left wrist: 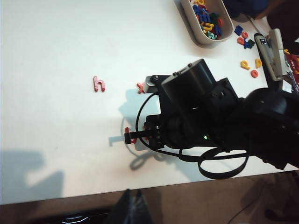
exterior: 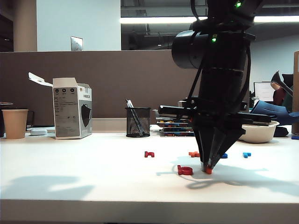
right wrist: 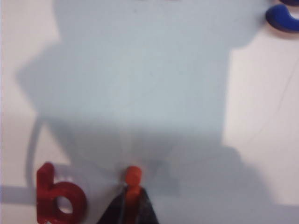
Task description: Select the appropriate letters from the row of letter magnets placed on the table to arrange into the word "big".
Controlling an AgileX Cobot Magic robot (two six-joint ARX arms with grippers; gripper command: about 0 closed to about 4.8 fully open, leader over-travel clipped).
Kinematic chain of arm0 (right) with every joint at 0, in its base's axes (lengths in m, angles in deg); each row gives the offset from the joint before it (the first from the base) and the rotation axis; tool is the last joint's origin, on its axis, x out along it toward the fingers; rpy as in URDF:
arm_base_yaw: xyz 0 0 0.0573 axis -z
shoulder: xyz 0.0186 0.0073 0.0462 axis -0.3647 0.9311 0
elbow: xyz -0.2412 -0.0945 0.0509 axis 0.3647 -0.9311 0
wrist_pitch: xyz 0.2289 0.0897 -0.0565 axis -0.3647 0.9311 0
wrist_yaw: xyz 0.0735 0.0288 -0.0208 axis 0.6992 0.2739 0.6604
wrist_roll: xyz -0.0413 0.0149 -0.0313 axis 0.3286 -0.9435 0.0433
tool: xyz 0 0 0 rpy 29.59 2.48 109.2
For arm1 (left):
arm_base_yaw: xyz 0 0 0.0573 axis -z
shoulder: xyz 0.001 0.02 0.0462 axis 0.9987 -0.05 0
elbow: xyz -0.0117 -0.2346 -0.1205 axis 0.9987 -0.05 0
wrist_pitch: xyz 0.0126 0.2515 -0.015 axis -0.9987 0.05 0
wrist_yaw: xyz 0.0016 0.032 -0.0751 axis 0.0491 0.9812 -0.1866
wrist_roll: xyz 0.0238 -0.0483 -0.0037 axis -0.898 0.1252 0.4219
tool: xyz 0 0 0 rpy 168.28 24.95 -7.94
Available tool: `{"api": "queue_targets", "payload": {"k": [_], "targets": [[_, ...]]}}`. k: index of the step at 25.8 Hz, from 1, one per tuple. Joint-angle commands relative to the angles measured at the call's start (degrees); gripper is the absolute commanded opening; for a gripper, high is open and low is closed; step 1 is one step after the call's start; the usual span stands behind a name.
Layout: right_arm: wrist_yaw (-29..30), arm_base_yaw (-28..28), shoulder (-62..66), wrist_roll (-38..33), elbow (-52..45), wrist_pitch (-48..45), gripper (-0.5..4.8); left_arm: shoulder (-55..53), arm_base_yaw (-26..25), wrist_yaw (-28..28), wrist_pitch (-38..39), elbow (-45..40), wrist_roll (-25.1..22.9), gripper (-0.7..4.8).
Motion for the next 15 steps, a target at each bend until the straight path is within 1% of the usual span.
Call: {"api": "queue_targets", "payload": {"k": [1, 4, 15], "targets": [[0.7, -0.2, 0.7, -1.2, -1.1, 2.3, -0.04, 0.1, 0.0, 0.2, -0.3, 0.2, -0.1, -0.05], [1.7, -0.2, 0.7, -1.4, -1.1, 3.0, 0.56, 0.1, 0.0, 0.2, -0.3, 0.2, -0.1, -0.05], [2.0, -0.2, -0.1, -1.4, -1.1, 4.1, 0.68, 0.1, 0.0, 0.2, -0.3, 0.2, -0.1, -0.05]]}}
